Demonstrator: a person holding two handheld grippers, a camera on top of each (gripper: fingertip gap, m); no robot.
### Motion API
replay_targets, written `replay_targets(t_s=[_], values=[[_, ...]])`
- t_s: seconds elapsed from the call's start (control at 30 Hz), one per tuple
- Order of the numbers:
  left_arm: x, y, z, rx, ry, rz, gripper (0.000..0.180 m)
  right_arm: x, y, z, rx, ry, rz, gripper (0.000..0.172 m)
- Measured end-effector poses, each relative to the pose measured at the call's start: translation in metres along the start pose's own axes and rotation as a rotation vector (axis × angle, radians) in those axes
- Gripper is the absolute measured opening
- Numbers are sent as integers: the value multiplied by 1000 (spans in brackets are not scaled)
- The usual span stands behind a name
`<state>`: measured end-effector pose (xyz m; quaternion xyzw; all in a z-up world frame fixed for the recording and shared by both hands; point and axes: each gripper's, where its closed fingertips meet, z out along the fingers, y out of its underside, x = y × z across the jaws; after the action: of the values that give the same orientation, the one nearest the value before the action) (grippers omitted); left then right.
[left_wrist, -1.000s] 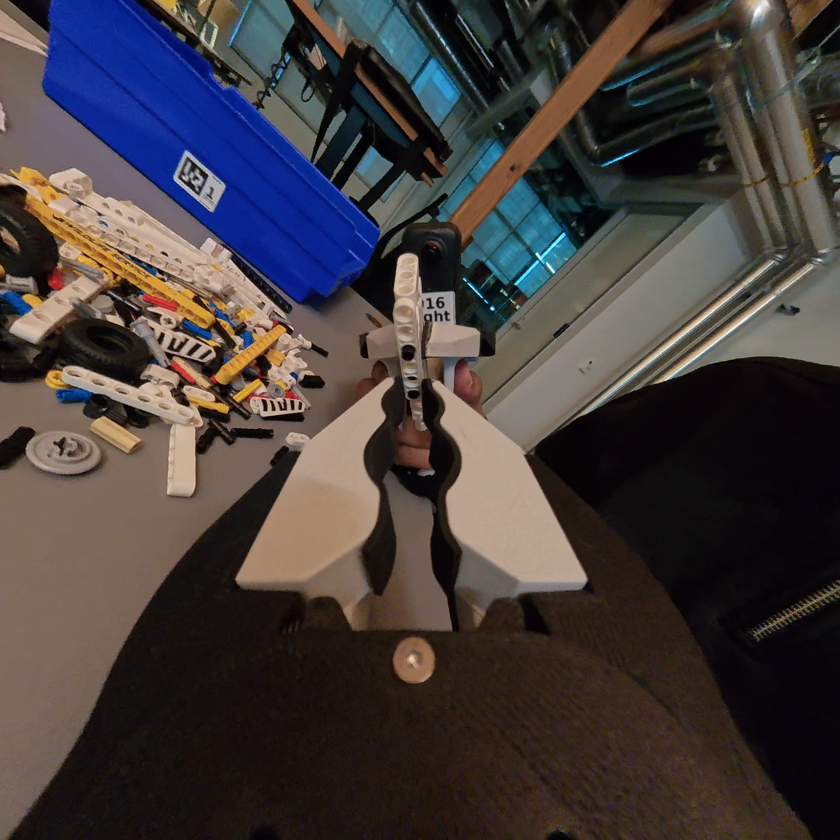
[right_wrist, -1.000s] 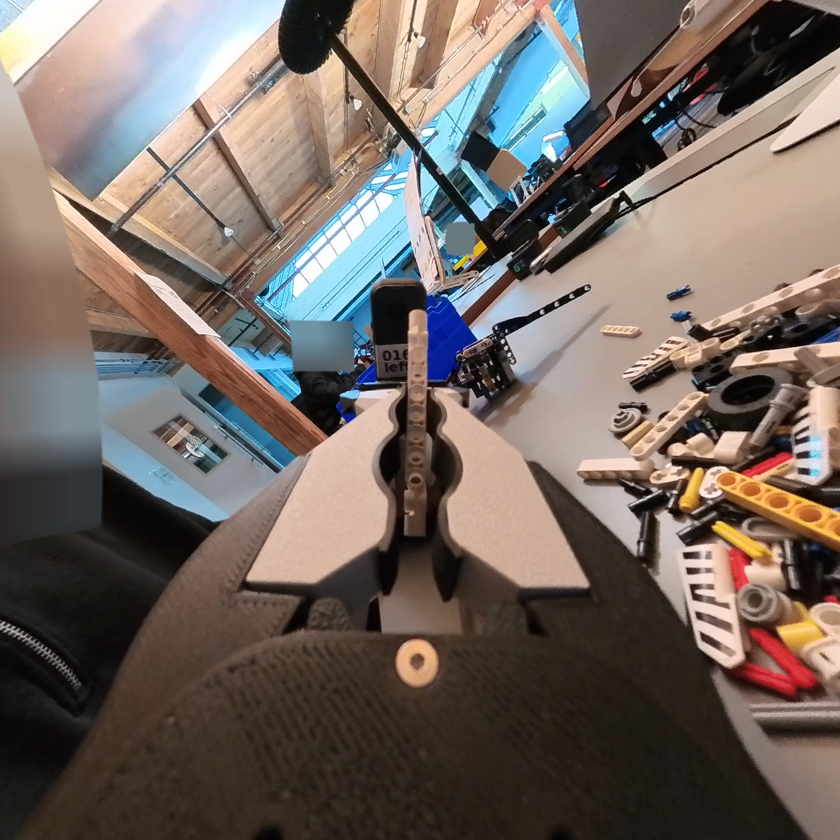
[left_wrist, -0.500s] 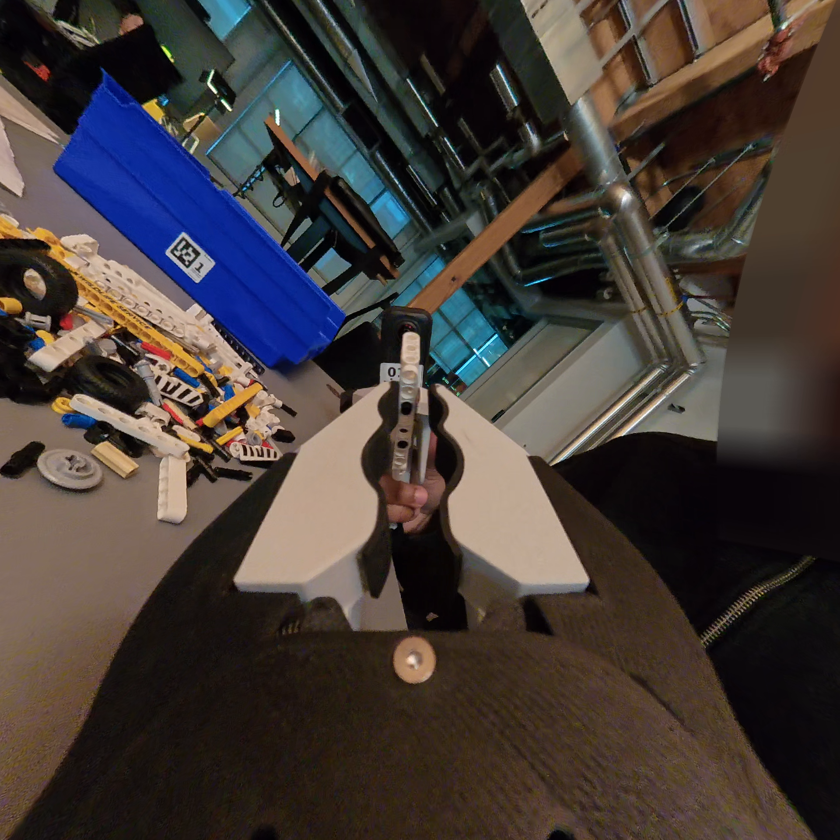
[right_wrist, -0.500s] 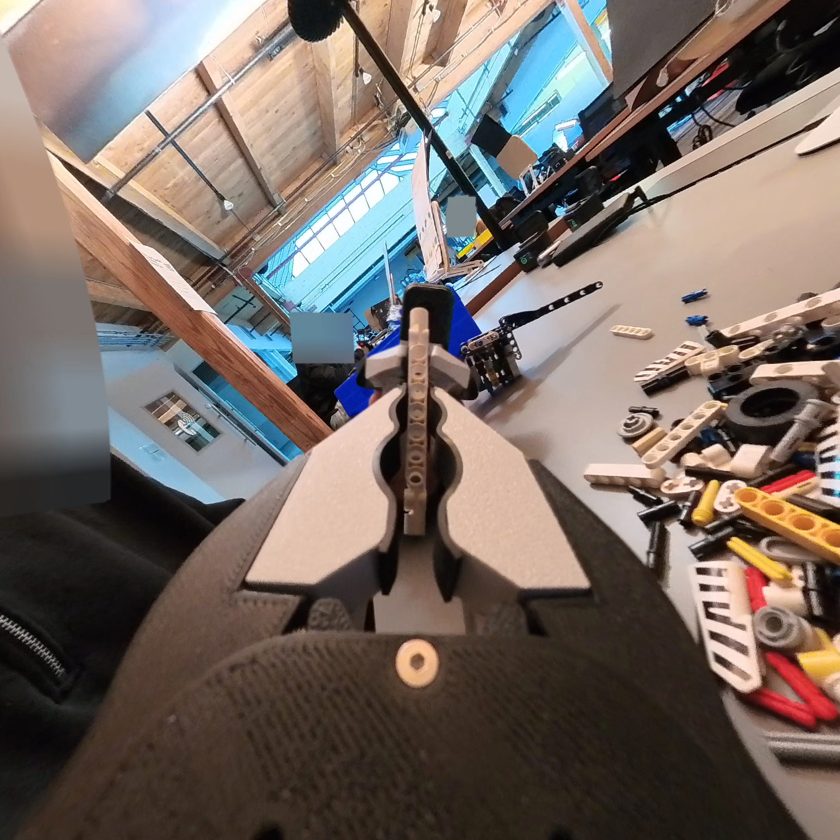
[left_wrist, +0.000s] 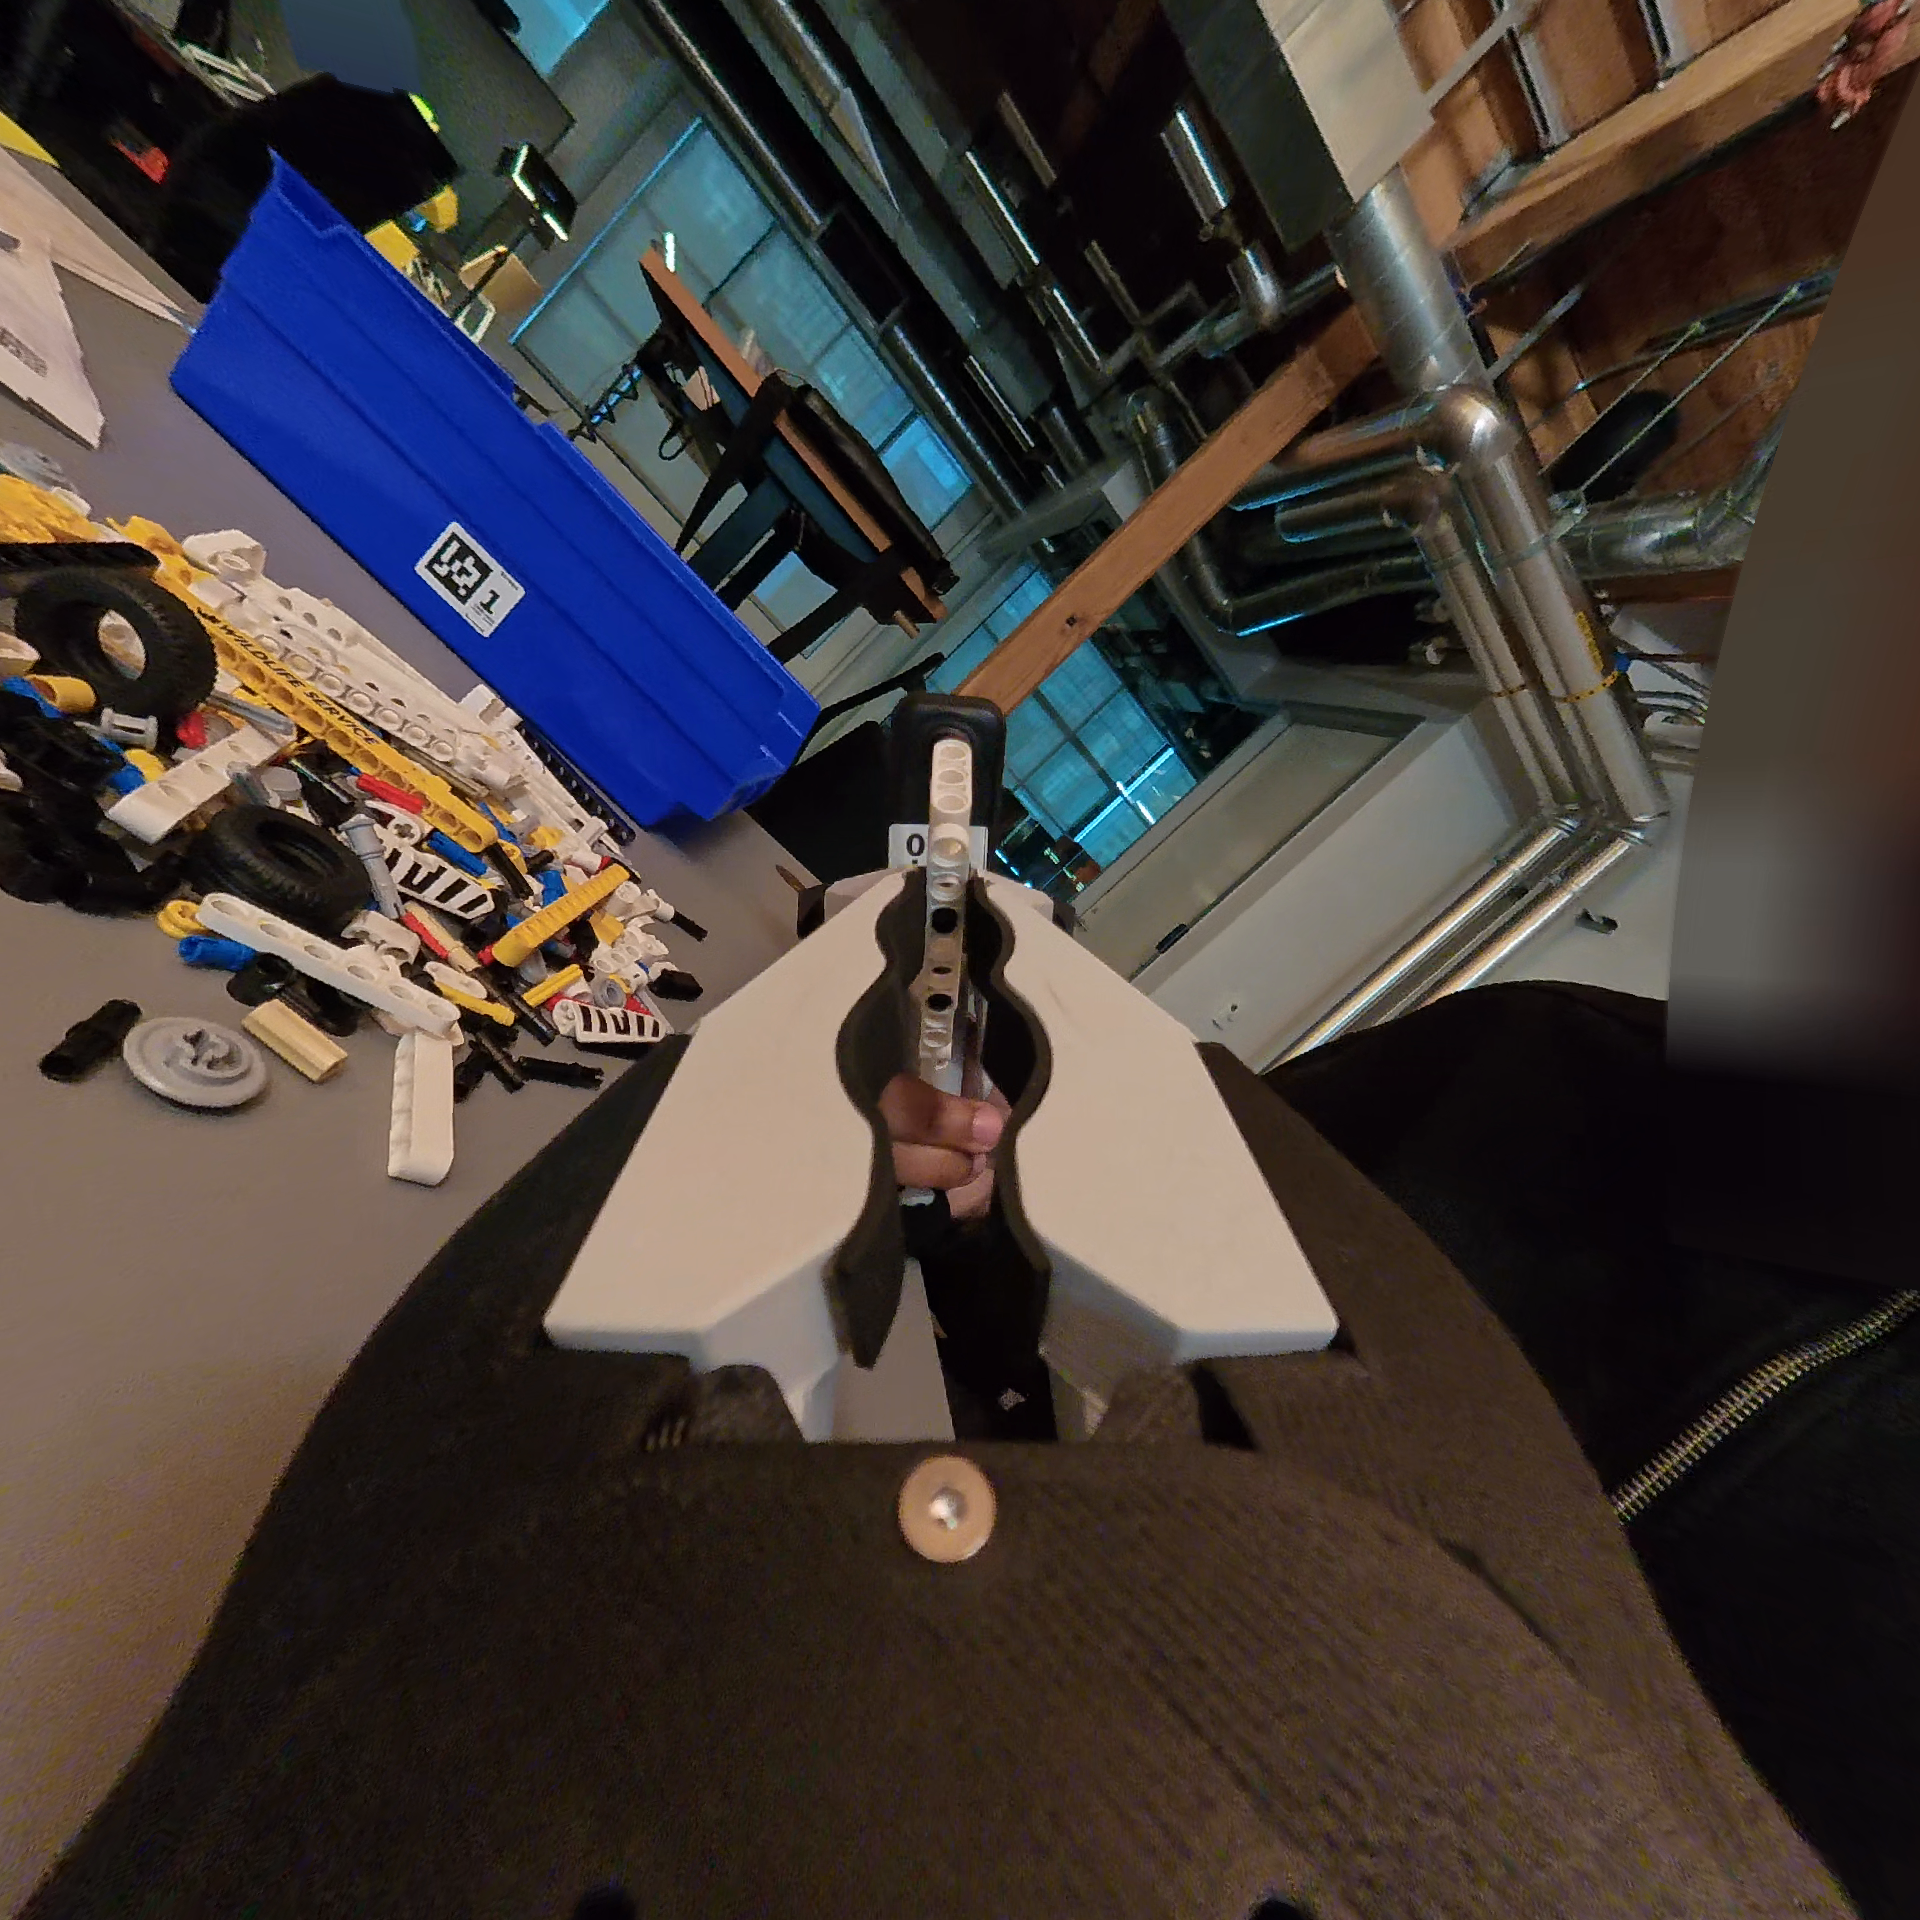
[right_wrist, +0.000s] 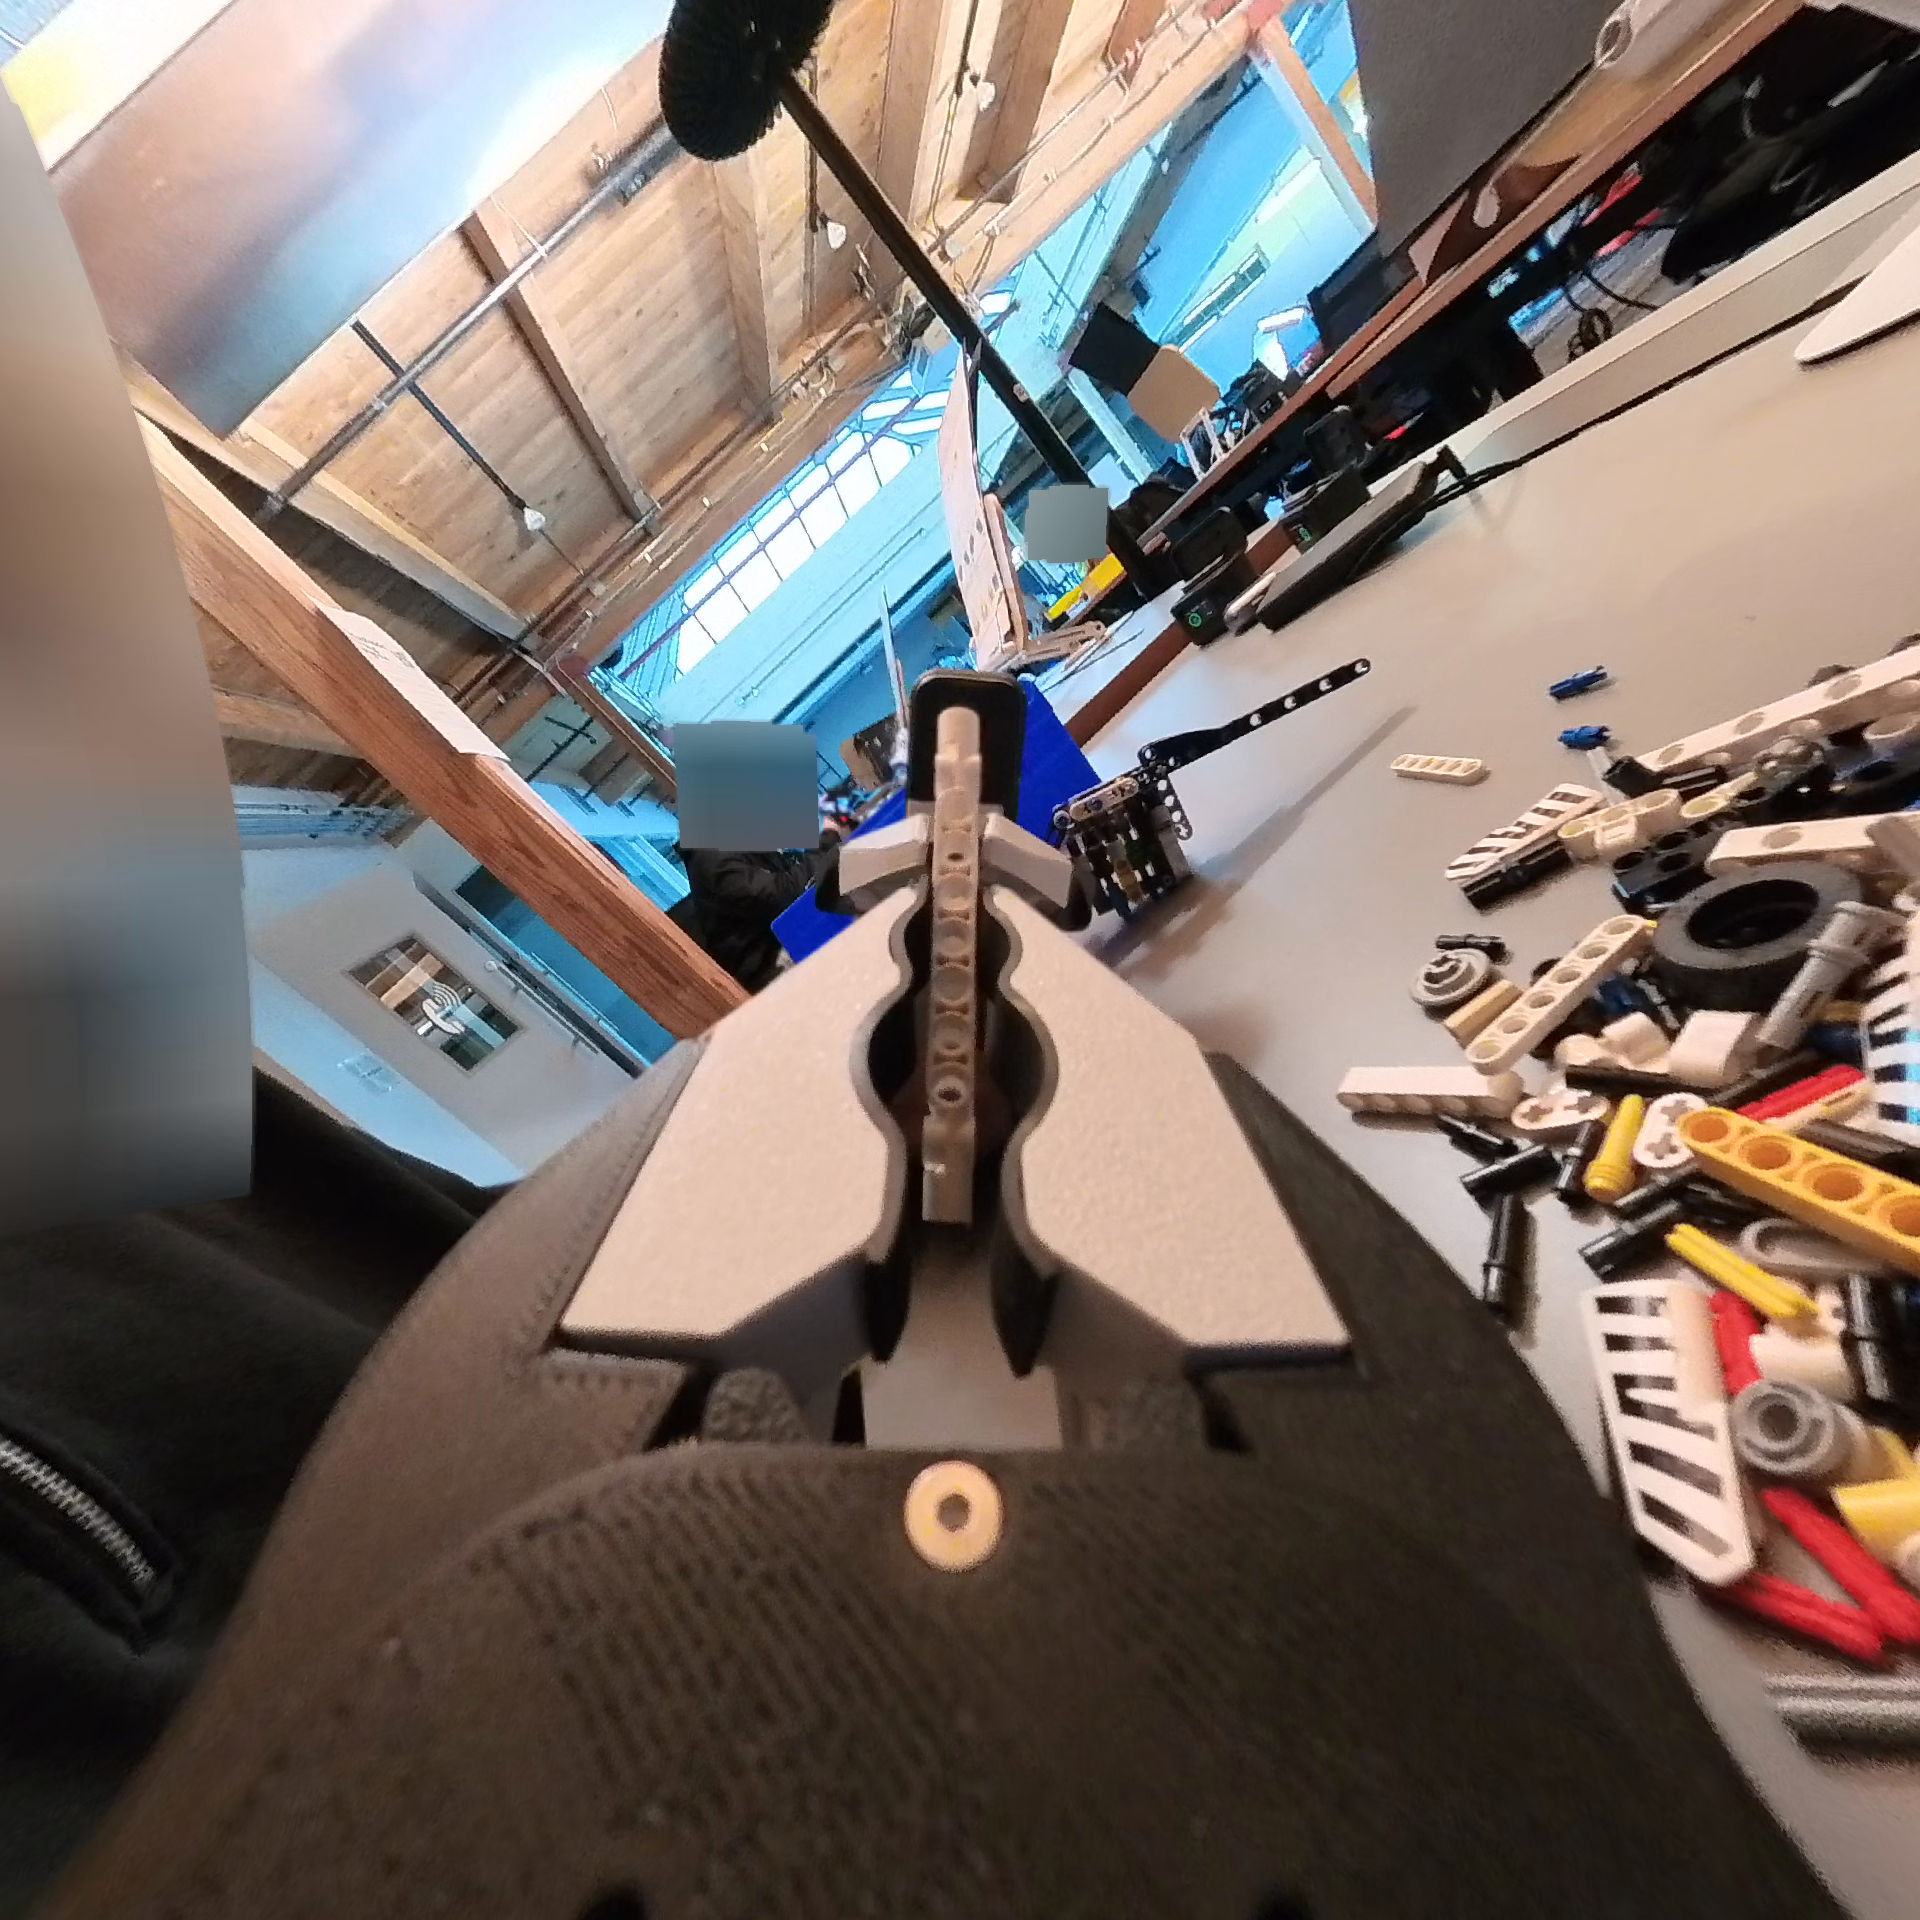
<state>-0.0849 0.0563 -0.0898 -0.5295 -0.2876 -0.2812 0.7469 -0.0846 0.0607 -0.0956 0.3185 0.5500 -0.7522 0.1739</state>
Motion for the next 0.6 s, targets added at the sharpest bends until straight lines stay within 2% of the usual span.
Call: replay_targets(t_s=[0.3,0.5,0.6], values=[[-1,7,4,-39,-3,3,4,2,-12,-7,91,-10,43,4],[1,4,2,-15,11,-10,4,1,-10,-5,78,-1,15,4],[4,2,2,6,45,-37,12,0,-6,-3,53,2,7,4]])
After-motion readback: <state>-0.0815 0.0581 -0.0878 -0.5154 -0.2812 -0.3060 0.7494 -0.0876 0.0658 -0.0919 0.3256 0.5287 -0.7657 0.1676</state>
